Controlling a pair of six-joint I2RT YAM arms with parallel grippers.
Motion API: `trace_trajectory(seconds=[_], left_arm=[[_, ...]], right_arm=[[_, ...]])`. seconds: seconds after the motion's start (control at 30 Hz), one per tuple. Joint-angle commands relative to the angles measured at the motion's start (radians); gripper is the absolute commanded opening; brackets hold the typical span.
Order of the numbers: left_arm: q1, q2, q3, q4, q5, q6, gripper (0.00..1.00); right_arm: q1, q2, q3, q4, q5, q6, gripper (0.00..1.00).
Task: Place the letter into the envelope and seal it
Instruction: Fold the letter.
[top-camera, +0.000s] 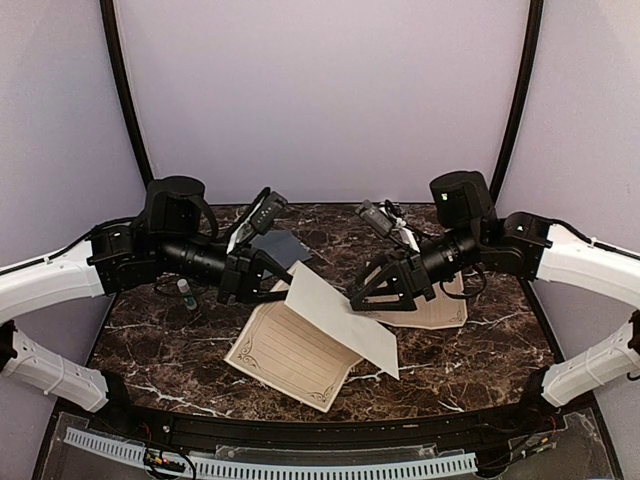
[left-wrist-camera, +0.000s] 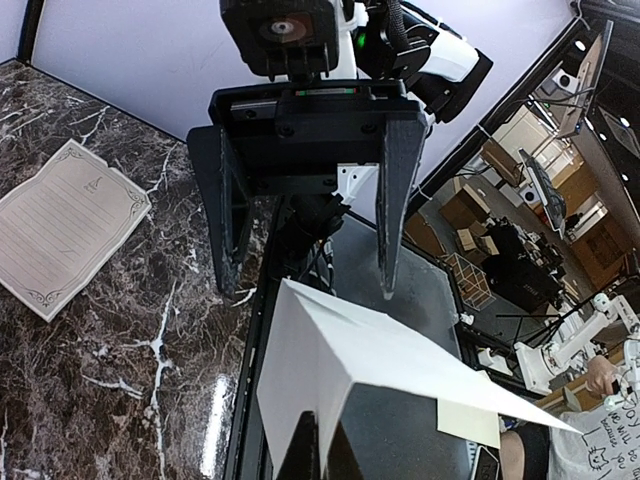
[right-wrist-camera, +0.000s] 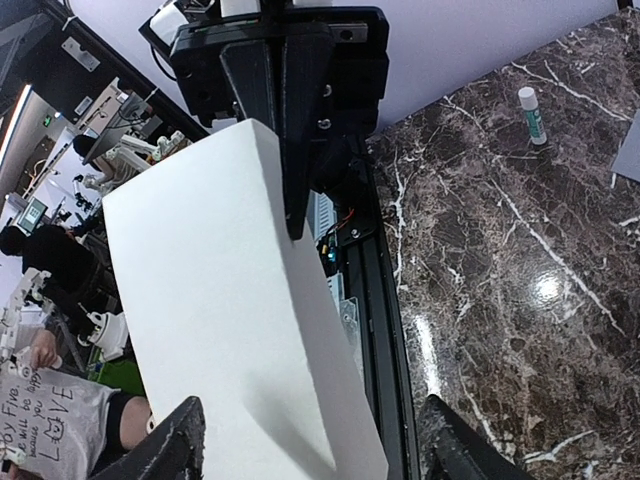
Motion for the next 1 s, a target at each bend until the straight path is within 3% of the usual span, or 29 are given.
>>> trace_trajectory(seconds=[0.0, 0.33, 0.6, 0.67, 0.7, 0.77, 0.8, 0.97], left_arm=[[0.005, -0.002, 0.030, 0.045, 0.051, -0.012, 0.00], [0.005, -0.004, 0.035, 0.047, 0.054, -0.013, 0.00], [0.006, -0.018, 0.030, 0.035, 0.015, -0.004, 0.00], [0.006, -0.030, 0.031, 0.033, -0.014, -0.003, 0.00], [0.006, -0.036, 0.031, 0.029, -0.046, -0.004, 0.04], [0.006, -0.058, 0.029, 0.024, -0.097, -0.001, 0.22], [0.006, -0.077, 0.027, 0.019, -0.117, 0.003, 0.35], [0.011, -0.141, 0.042, -0.025, -0.322, -0.005, 0.64]], right_arm=[[0.031, 0.017, 0.019, 0.047, -0.033, -0.008, 0.65], [0.062, 0.045, 0.028, 0.082, -0.054, 0.002, 0.43], [0.069, 0.036, 0.030, 0.096, -0.034, 0.010, 0.00], [0.069, 0.030, 0.026, 0.101, -0.018, 0.013, 0.00], [0.069, 0.027, 0.025, 0.102, -0.011, 0.014, 0.00], [0.069, 0.023, 0.024, 0.098, 0.001, 0.015, 0.00], [0.069, 0.021, 0.024, 0.094, 0.006, 0.015, 0.00], [0.069, 0.023, 0.029, 0.074, 0.007, 0.012, 0.00]])
